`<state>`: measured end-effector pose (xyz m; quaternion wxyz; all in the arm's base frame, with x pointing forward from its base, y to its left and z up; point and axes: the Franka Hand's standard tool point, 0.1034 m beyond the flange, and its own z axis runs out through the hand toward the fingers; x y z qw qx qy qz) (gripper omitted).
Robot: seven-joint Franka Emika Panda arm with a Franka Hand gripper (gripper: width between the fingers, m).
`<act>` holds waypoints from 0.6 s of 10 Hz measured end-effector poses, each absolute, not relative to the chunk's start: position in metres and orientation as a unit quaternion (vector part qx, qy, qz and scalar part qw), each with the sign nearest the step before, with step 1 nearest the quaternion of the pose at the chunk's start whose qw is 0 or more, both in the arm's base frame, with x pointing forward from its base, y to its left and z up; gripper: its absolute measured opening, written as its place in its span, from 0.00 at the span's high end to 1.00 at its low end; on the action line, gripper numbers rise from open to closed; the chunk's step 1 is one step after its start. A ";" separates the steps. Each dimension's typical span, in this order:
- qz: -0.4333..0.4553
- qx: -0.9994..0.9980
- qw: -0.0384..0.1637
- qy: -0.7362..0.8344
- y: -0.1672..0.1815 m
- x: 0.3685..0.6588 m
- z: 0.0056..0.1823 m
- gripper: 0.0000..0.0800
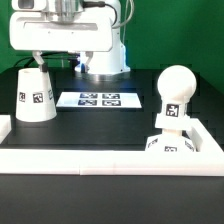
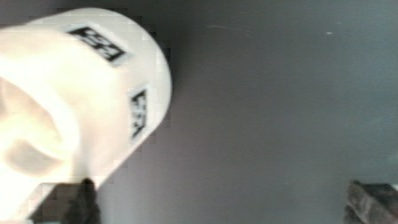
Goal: Assemble lamp
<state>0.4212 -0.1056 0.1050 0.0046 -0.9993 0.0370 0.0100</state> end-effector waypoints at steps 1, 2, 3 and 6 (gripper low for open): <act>0.007 -0.999 0.005 0.037 -0.110 0.420 0.108 0.13; 0.009 -0.999 0.004 0.036 -0.109 0.420 0.106 0.13; 0.009 -0.999 0.004 0.035 -0.108 0.420 0.105 0.13; 0.009 -1.000 0.003 0.026 -0.110 0.419 0.104 0.13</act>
Offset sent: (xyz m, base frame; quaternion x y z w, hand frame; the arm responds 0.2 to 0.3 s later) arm 0.0000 0.0000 0.0000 0.0000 0.0000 0.0000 1.0000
